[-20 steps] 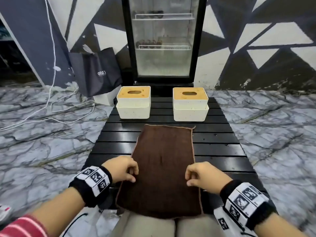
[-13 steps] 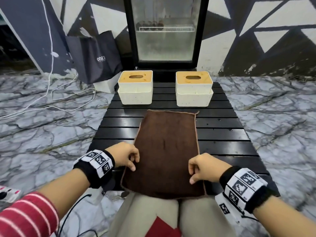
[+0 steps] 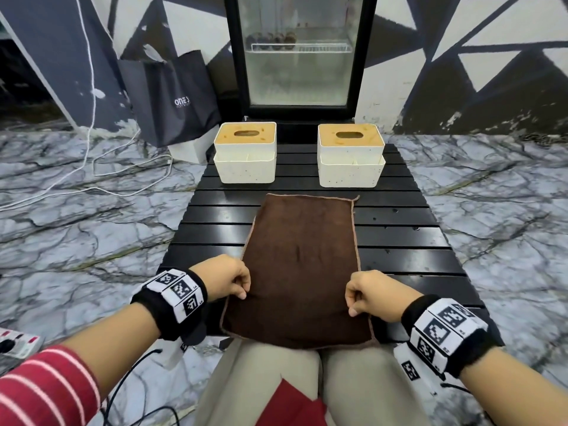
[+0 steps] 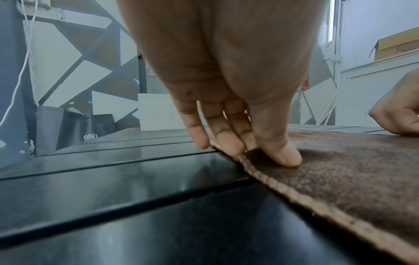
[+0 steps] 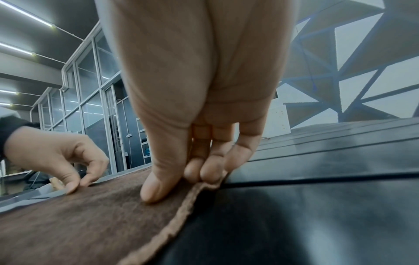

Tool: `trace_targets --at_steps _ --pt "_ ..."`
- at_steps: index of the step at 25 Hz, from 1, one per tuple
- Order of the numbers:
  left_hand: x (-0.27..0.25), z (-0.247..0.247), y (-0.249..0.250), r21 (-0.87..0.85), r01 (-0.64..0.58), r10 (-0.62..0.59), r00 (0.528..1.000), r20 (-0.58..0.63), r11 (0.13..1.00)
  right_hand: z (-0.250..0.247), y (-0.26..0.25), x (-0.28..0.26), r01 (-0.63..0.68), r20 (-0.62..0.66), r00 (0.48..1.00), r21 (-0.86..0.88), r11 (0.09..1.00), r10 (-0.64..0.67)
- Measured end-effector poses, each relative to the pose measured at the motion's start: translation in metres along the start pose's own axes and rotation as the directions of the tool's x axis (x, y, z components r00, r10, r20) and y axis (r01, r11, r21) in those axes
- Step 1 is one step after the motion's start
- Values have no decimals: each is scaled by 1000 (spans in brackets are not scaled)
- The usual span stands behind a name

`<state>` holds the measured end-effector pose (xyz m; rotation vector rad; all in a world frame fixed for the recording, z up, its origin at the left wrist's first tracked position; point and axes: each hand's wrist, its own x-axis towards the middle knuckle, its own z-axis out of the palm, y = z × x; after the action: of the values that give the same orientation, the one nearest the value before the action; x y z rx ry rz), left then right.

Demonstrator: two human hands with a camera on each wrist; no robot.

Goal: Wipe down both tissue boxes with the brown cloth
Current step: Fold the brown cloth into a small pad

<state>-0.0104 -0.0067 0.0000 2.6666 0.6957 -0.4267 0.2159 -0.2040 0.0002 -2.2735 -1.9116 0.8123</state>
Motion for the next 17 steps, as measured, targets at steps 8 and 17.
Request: trace_targets --at_steps 8,17 --pt "-21 1 22 23 -119 119 993 18 993 -16 20 -35 1 -46 999 -3 1000 -1" --pt "-4 -27 26 66 -121 125 990 -72 990 -49 35 -21 21 -150 988 -89 996 -34"
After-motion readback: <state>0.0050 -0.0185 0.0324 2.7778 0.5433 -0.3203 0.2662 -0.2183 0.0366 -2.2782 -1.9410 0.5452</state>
